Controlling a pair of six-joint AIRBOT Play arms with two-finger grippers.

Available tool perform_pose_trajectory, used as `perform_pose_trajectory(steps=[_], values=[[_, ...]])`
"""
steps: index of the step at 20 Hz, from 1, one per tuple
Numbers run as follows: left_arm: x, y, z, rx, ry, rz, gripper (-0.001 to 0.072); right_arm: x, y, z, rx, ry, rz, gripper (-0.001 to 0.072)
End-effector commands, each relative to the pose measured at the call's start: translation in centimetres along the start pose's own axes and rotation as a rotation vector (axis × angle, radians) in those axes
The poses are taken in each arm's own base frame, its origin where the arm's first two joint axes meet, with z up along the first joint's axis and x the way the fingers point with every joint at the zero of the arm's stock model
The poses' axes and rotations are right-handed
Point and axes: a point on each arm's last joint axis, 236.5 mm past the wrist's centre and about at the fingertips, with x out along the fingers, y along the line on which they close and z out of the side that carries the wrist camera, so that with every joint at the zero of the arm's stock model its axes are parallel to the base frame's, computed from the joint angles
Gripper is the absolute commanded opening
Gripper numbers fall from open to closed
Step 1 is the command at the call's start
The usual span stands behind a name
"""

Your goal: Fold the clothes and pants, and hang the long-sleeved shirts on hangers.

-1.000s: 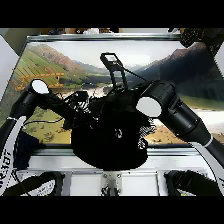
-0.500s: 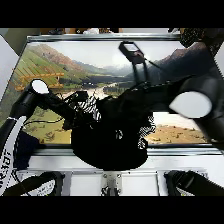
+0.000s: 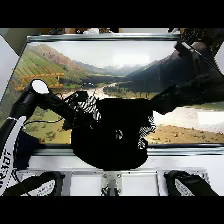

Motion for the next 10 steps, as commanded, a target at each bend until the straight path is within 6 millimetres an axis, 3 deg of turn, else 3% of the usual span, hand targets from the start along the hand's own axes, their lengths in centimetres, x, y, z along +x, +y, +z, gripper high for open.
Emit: perform_pose_trajectory(steps=[1,8,10], values=[[0.0,0.0,0.0,0.0,0.0,0.0,0.0014,-0.9,-1.8,0.4,-0.041,-0.149,0.139,0.0618],[0.0,0.0,0.0,0.0,0.0,0.0,0.0014,0.9,-4.0,-0.1,0.006,-0.129,0.192,0.0619],[0.0,0.0,0.0,-0.001,0.0,-0.001,0.0014,1.3,-4.3,-0.5,-0.121,-0.125,0.198,0.0619]])
